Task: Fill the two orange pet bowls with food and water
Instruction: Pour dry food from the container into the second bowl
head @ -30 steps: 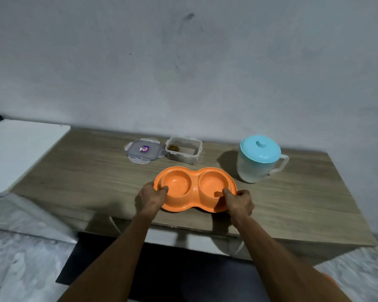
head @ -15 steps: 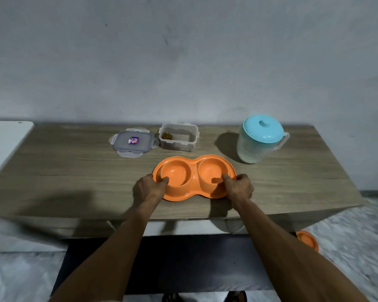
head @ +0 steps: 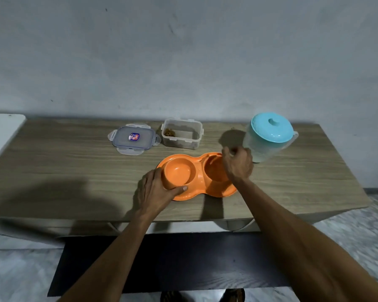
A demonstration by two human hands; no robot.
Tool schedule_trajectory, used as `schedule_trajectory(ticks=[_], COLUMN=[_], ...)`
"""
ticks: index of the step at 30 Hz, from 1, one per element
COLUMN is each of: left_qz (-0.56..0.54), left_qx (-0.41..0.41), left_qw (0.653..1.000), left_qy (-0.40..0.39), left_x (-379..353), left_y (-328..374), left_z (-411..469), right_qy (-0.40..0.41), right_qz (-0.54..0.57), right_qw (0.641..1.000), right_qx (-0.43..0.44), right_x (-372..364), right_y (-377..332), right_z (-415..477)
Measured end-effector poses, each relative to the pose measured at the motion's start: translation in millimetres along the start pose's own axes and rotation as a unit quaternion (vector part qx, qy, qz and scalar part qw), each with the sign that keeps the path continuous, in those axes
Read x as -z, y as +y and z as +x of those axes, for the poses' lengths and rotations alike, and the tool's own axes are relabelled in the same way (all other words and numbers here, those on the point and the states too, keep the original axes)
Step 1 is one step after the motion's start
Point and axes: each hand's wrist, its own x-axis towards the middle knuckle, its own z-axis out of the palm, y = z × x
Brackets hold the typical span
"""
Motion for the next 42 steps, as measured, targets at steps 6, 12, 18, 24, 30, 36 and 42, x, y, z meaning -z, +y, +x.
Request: schedule_trajectory(ticks=[6, 12, 18, 24, 30, 36, 42], left_qz=[0.088, 0.111, 0.116, 0.108, 0.093, 0.087, 0.078], left_qx=[-0.019, -0.024, -0.023, -0.014, -0.016, -0.017, -0.018], left_qw=[0.995, 0.993, 0.992, 0.992, 0.994, 0.994, 0.995], left_qy=[-0.032, -0.032, -0.048, -0.064, -0.062, -0.063, -0.058], left_x=[-6, -7, -2, 5, 9, 9, 8], left_y=[-7, -6, 1, 8, 11, 9, 7], left_z=[1, 1, -1, -3, -4, -2, -3], right_qy=[-0.132, -0.168, -0.201, -0.199, -0.193, -0.165, -0.158], right_qz=[0.003, 0.065, 0.175, 0.22, 0.171, 0.085, 0.019], right_qw=[0.991, 0.982, 0.96, 0.955, 0.959, 0.954, 0.937], right_qx=[0.035, -0.064, -0.08, -0.007, 0.12, 0.236, 0.309], right_x=[-55, -84, -69, -26, 19, 38, 40], right_y=[-51, -57, -63, -60, -54, -46, -34], right_z=[52, 72, 63, 42, 17, -7, -25])
